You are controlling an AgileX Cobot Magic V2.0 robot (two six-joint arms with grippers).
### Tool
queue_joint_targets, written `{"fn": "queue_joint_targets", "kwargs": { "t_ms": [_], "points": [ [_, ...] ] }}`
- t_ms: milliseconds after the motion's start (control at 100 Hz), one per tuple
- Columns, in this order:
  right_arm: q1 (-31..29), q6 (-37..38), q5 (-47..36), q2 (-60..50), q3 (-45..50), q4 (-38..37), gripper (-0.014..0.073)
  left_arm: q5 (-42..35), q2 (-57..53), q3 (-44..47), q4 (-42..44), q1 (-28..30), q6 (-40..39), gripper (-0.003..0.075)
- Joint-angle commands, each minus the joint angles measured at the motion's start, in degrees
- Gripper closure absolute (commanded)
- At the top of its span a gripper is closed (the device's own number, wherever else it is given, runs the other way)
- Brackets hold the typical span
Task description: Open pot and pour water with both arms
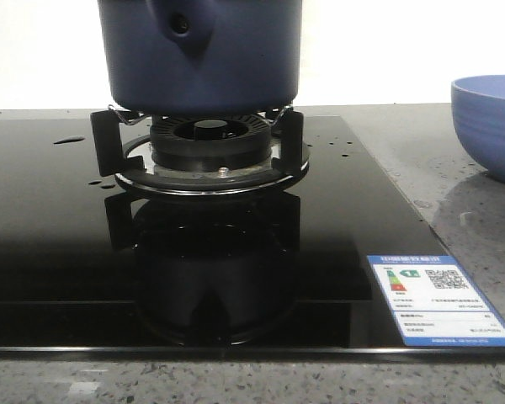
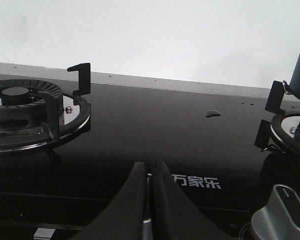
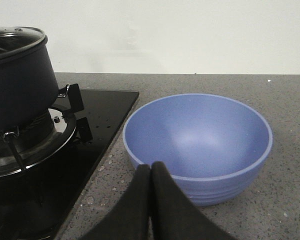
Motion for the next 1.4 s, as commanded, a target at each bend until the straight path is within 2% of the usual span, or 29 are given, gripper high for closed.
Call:
{"fn": "queue_joint_targets", "kwargs": {
  "t_ms": [0, 490, 600, 640, 680, 720, 730, 790, 860, 900, 960, 1240, 1290, 1390],
  "points": [
    [0.2, -0.7, -3.2, 0.3, -1.4, 1.4, 0.065, -4.1, -1.6, 2.0, -0.3, -0.1, -0.4, 0.0739],
    [0.2, -0.7, -3.2, 0.3, -1.4, 1.4, 0.065, -4.1, -1.6, 2.0, -0.3, -0.1, -0.4, 0.0739],
    [0.2, -0.2, -5.9, 0.3, -1.4, 1.2, 0.065, -4.1, -1.6, 2.0, -0.3, -0.1, -0.4, 0.0739],
    [0.2, 2.5, -7.1, 0.3, -1.4, -1.1, 0.065, -4.1, -1.6, 2.0, -0.3, -0.1, -0.4, 0.0739],
    [0.2, 9.2, -8.2, 0.3, -1.4, -5.9, 0.065, -4.1, -1.6, 2.0, -0.3, -0.1, -0.4, 0.0739],
    [0.2, 19.0, -9.2, 0.3, -1.4, -15.1, 0.065, -4.1, -1.6, 2.0, -0.3, -0.1, -0.4, 0.0739],
    [0.2, 19.0, -9.3, 0.3, -1.4, -16.9, 0.065, -4.1, -1.6, 2.0, -0.3, -0.1, -0.4, 0.0739],
    [0.2, 37.6, -11.6, 0.3, -0.9, -33.2, 0.065, -4.1, -1.6, 2.0, -0.3, -0.1, -0.4, 0.0739],
    [0.2, 49.1, -16.2, 0.2, 1.0, -46.2, 0.065, -4.1, -1.6, 2.0, -0.3, -0.1, -0.4, 0.0739],
    [0.2, 50.5, -19.2, -0.5, 2.4, -48.8, 0.065, -4.1, -1.6, 2.0, -0.3, -0.1, -0.4, 0.0739],
    [0.2, 50.5, -22.3, -2.2, 5.5, -48.7, 0.065, -4.1, -1.6, 2.0, -0.3, -0.1, -0.4, 0.0739],
    [0.2, 50.6, -22.7, -17.7, 19.5, -48.1, 0.065, -4.1, -1.6, 2.0, -0.3, -0.1, -0.4, 0.0739],
    [0.2, 50.8, -18.3, -18.3, 19.3, -47.4, 0.065, -4.1, -1.6, 2.0, -0.3, -0.1, -0.4, 0.0739],
    [0.0, 51.0, -15.8, -18.4, 19.4, -48.2, 0.065, -4.1, -1.6, 2.0, -0.3, -0.1, -0.4, 0.0739]
  ]
}}
